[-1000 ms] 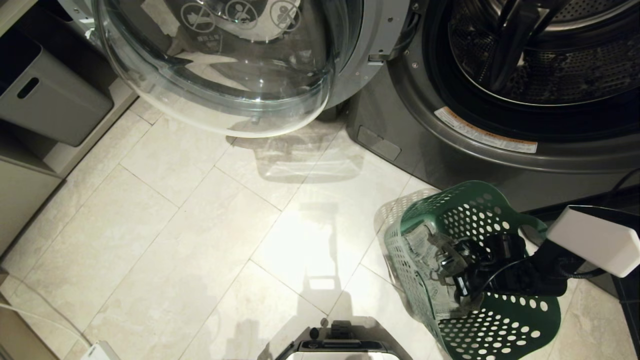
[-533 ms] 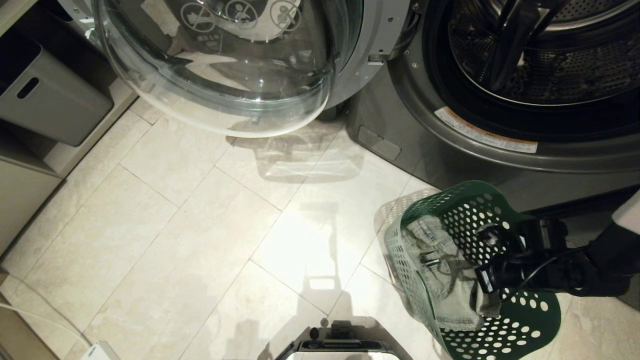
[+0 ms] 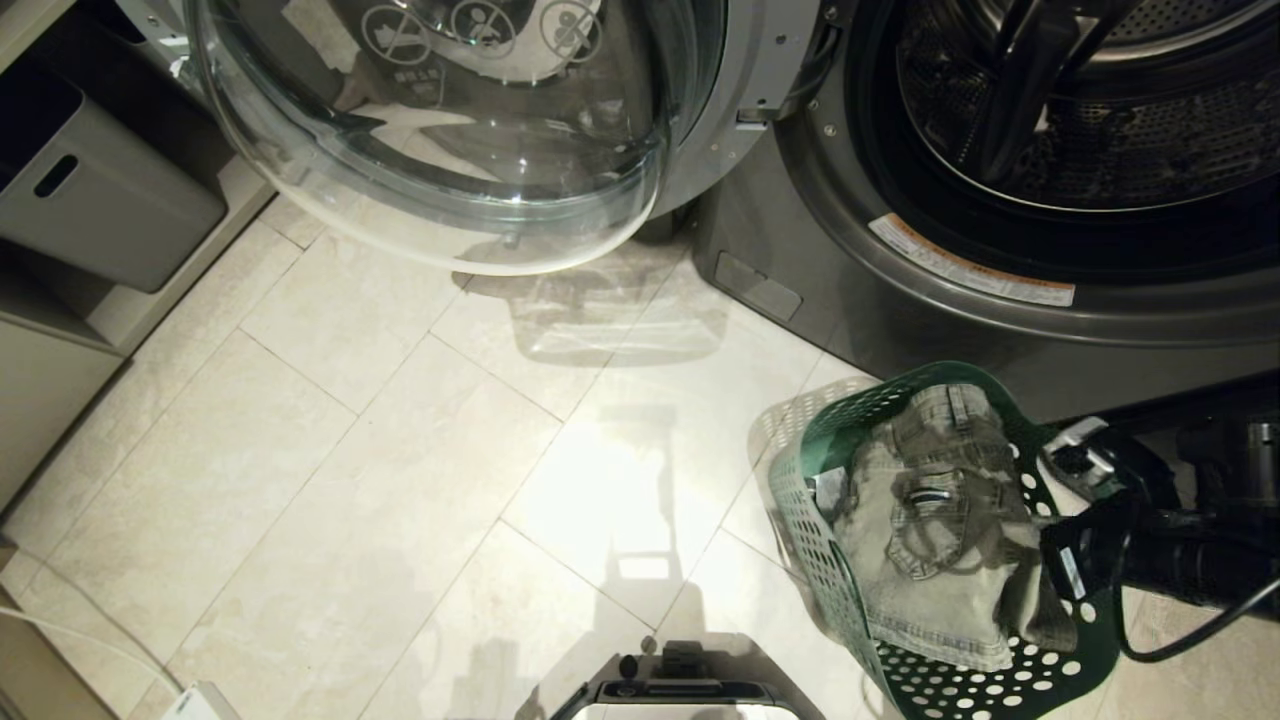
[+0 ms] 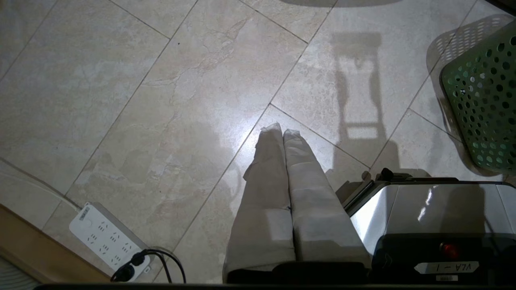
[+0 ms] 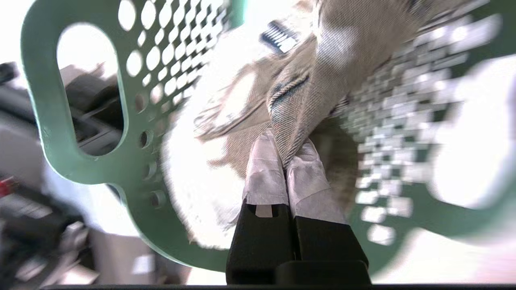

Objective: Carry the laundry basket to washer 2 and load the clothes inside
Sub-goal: Place the clothes into the washing machine

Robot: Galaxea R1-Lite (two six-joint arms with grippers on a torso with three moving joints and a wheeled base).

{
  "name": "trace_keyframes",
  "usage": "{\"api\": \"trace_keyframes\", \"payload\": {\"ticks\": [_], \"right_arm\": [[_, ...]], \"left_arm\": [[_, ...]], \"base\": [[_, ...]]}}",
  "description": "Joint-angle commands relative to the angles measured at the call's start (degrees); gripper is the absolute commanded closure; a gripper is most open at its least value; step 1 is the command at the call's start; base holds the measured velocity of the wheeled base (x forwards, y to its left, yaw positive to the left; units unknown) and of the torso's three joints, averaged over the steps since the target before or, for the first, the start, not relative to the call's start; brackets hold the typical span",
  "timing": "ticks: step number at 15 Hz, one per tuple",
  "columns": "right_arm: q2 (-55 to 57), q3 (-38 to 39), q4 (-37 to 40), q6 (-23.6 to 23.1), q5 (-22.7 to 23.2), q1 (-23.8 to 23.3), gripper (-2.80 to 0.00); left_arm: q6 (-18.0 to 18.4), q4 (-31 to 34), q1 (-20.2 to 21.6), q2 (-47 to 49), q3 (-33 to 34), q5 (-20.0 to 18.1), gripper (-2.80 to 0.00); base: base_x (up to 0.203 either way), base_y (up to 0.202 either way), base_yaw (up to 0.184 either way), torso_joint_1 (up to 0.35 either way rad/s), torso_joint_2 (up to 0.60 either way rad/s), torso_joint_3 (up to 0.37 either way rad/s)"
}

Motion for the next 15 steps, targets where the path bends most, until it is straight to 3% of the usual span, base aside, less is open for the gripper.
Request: {"api": "trace_keyframes", "payload": {"ticks": [1,3,9,11,15], "right_arm": [[-10.4,1.6,-0.3,-0.8,-2.1,0.2,0.0],[-15.7,1.5,-0.3,-1.3,-6.1,0.7,0.0],[-20.5,-1.4,-0.3,-1.9,-10.2,5.3,0.0],[-21.0,-2.6,-2.1,-1.8,-13.4,7.0,0.0],[-14.7,-12.0,-9.1,-1.5,-18.4,7.6,0.0]], "left_arm": [[0.0,0.1,0.0,0.1,0.0,0.0,0.0],[0.0,0.0,0.0,0.1,0.0,0.0,0.0],[0.0,0.0,0.0,0.1,0.0,0.0,0.0],[0.0,0.0,0.0,0.1,0.0,0.0,0.0],[0.0,0.0,0.0,0.1,0.0,0.0,0.0]], "base": [[0.0,0.0,0.0,0.0,0.0,0.0],[0.0,0.0,0.0,0.0,0.0,0.0],[0.0,0.0,0.0,0.0,0.0,0.0],[0.0,0.0,0.0,0.0,0.0,0.0],[0.0,0.0,0.0,0.0,0.0,0.0]]}}
